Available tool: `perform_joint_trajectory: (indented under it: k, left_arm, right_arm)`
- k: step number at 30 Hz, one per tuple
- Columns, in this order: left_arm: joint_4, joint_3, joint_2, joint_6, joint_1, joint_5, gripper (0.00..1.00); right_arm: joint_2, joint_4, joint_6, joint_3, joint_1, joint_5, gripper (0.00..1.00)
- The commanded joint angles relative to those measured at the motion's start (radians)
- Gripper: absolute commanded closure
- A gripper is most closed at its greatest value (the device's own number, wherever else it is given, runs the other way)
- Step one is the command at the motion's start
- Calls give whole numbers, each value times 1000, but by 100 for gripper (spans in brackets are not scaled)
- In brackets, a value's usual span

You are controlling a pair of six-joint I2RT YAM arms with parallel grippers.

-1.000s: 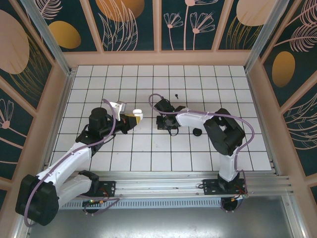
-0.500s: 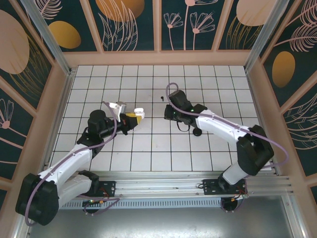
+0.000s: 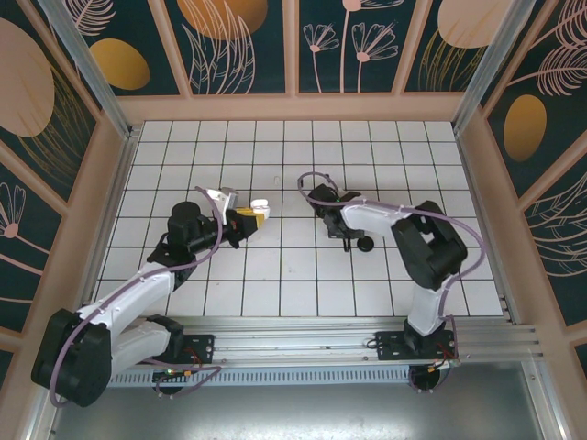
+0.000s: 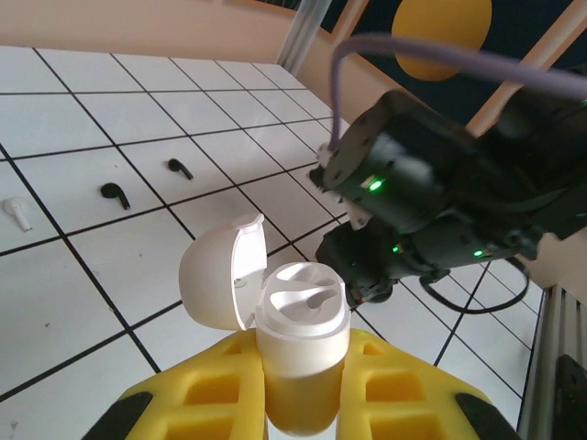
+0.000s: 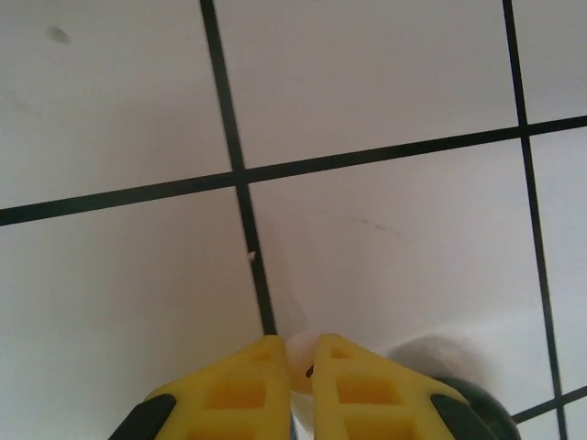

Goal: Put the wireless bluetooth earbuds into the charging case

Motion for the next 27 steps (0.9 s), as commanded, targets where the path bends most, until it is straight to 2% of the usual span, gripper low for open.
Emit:
perform_joint_trajectory:
  k: [1,4,6,9,12,17,21,24,27]
  left_arm:
    - [-23,-1,-39,38,-4,-25,88]
    - [-52,0,-59,55,-4,-42,88]
    - [-65,-2,-69,62,-4,-47,88]
    - [-79,-2,-77,68,-5,-58,88]
    - [-84,0,-78,72,-4,-63,88]
    - [-81,4,-63,68,-4,-60,88]
    - [-69,6,-50,56,-4,-52,88]
    - [-57,6,-37,44,-3,-36,88]
    - [-51,7,-26,32,-3,-22,88]
  right_arm:
    - [80,-105,11,82,25,105,88]
    - [119,-102,17,111,51,51,80]
    - [106,-63,23,105,68,-37,72]
    - [26,45,43,56,85,-232,65]
    - [-93,137,69,7,90,-355,61]
    - [-266,182,73,-38,64,-383,60]
    - [-391,284,88,-161,-29,-466,61]
    - [-438,376,118,-275,-104,-564,63]
    - [-436,427,141,-331,-120,-606,65]
